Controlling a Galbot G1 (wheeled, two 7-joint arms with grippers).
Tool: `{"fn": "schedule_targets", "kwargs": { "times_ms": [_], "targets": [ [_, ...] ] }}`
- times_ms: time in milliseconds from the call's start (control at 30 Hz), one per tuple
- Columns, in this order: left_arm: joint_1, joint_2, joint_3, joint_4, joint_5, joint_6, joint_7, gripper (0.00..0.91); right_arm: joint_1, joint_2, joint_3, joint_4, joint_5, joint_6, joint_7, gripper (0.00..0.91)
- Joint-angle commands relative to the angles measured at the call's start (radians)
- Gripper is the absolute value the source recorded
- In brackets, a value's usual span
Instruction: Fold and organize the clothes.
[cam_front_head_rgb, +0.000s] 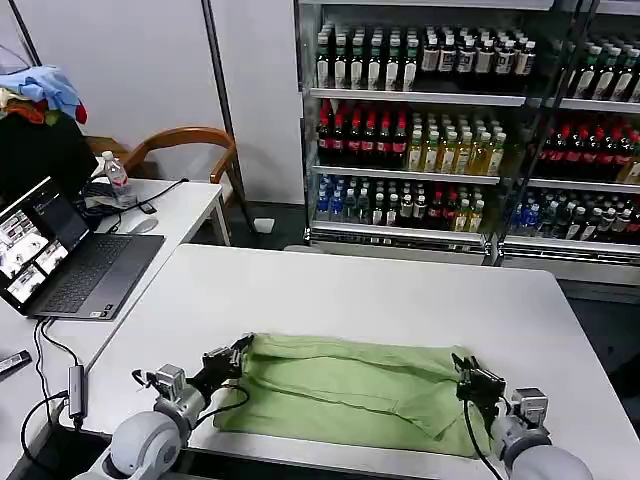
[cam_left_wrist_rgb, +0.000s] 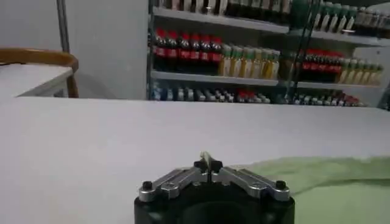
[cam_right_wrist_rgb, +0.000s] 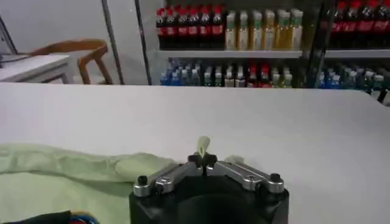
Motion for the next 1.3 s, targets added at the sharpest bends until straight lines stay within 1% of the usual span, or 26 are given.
{"fn": "schedule_targets", "kwargs": {
  "times_ms": [33,100,433,467,733,967,1100,1200,1300],
  "targets": [
    [0.018,0.000,-0.006,0.002,0.021,-0.021,0.007,0.050,-0.028,-0.002,0.009,0.012,-0.002,-0.002,0.006,0.000],
    [0.014,0.006,-0.013,0.007,0.015,-0.018,0.006,0.040,-0.035,-0.006,0.011,0.016,0.000,-0.003,0.008,0.000],
    [0.019,0.016,-0.021,-0.005,-0.017,0.001,0.007,0.050,-0.030,0.003,0.007,0.006,-0.009,-0.007,0.016,0.000],
    [0.023,0.019,-0.021,-0.008,-0.018,0.003,0.007,0.040,-0.032,0.001,0.009,0.005,-0.009,-0.007,0.015,0.000],
    [0.064,0.031,-0.016,-0.030,-0.011,0.011,0.009,0.050,-0.038,0.001,-0.003,0.012,-0.011,-0.008,0.014,0.000],
    [0.084,0.036,-0.028,-0.045,0.005,0.004,-0.002,0.050,-0.034,0.014,-0.025,-0.002,-0.042,0.000,0.013,0.000],
    [0.079,0.041,-0.036,-0.040,0.003,0.005,-0.011,0.050,-0.033,0.013,-0.024,-0.005,-0.050,0.001,0.014,0.000],
    [0.082,0.042,-0.039,-0.041,0.000,0.005,-0.012,0.050,-0.033,0.011,-0.021,-0.015,-0.083,0.004,0.016,0.000],
    [0.093,0.040,-0.036,-0.047,0.005,0.004,-0.011,0.050,-0.038,0.010,-0.024,-0.018,-0.088,0.005,0.015,0.000]
  ]
}}
